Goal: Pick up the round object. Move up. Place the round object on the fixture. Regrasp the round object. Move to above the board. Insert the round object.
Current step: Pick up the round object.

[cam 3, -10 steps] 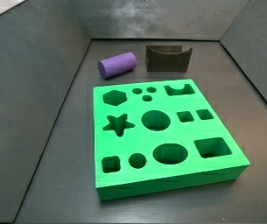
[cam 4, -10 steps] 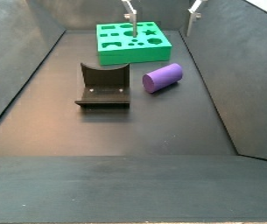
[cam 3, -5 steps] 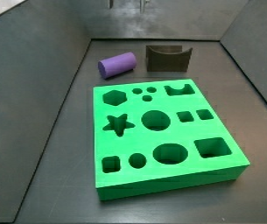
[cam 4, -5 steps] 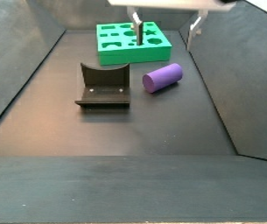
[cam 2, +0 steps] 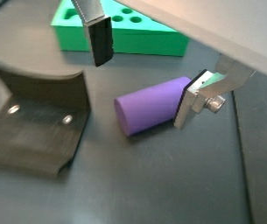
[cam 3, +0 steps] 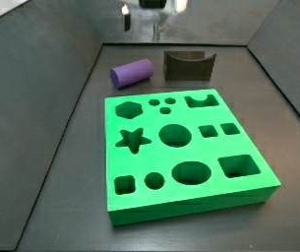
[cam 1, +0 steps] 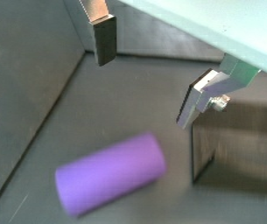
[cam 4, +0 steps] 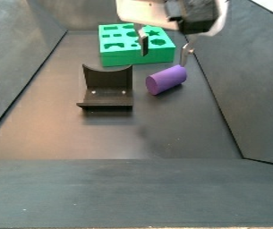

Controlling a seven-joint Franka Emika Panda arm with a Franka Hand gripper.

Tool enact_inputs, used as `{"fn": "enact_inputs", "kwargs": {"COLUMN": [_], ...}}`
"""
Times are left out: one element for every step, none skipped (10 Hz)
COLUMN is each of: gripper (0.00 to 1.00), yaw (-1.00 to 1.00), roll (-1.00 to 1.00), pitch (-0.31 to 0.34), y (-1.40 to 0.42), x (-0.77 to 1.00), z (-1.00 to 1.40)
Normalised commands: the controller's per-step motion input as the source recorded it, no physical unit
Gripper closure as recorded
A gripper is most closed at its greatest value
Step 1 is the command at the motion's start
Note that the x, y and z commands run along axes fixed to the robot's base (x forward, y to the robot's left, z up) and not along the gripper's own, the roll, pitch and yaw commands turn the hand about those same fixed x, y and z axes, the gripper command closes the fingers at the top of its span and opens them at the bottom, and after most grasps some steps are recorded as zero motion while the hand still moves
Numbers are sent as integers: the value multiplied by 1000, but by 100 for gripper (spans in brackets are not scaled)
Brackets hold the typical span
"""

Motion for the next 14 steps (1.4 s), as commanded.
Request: {"fn": "enact_inputs", "kwargs": {"gripper": [0,0,0,0,0,0,0,0,0,0,0,0,100,100], "yaw": [-569,-677,-711,-766,-754,-597,-520,-460,-320,-177,0,0,0,0], "roll": [101,90,80,54,47,43,0,0,-24,-49,0,0,0,0], "pitch": [-17,-34,-47,-80,-47,-34,-63,-91,-163,-257,-350,0,0,0], "y": [-469,-403,-337,-269,-154,-3,31,151,226,209,103,0,0,0], "x": [294,186,157,74,0,-46,-51,-146,-411,-534,-483,0,0,0], "z": [-594,-826,-903,-940,-986,-1000,-1000,-940,-857,-729,-289,0,0,0]}}
